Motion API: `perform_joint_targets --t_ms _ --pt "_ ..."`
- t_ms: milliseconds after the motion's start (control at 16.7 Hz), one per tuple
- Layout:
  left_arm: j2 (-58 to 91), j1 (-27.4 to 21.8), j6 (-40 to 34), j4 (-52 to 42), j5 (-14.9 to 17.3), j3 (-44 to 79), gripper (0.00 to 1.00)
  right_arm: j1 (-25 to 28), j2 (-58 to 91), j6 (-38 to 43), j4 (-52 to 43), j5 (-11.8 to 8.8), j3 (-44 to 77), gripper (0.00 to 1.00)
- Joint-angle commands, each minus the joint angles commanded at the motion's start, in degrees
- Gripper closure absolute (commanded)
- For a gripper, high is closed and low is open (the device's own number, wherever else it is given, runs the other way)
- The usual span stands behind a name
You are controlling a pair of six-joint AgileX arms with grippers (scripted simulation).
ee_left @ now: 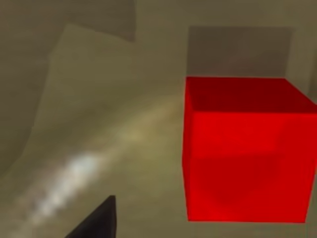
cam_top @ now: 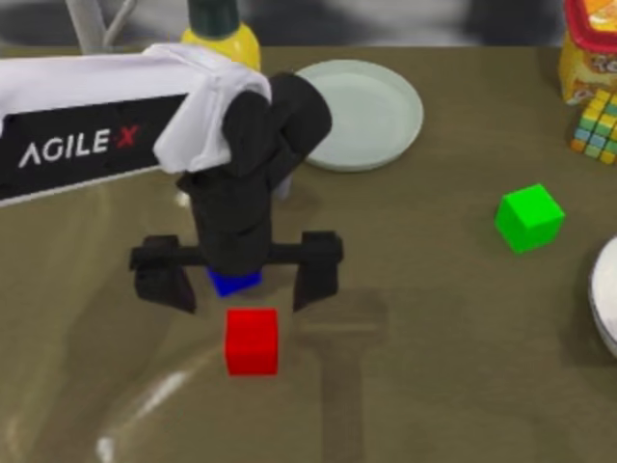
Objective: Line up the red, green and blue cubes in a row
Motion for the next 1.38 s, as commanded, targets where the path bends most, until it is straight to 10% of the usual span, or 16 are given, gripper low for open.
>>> perform_joint_targets --t_ms 660,1380 --pt "-8.2 3.0 1.9 2.3 -0.2 -6.4 0.00 1.1 8.8 -0.7 -5.8 -0.1 8.8 0.00" --pt "-58.9 23.3 17.6 27.6 -0.4 -51.3 0.00 6.9 80.7 -6.2 -43.3 0.4 67.1 0.00"
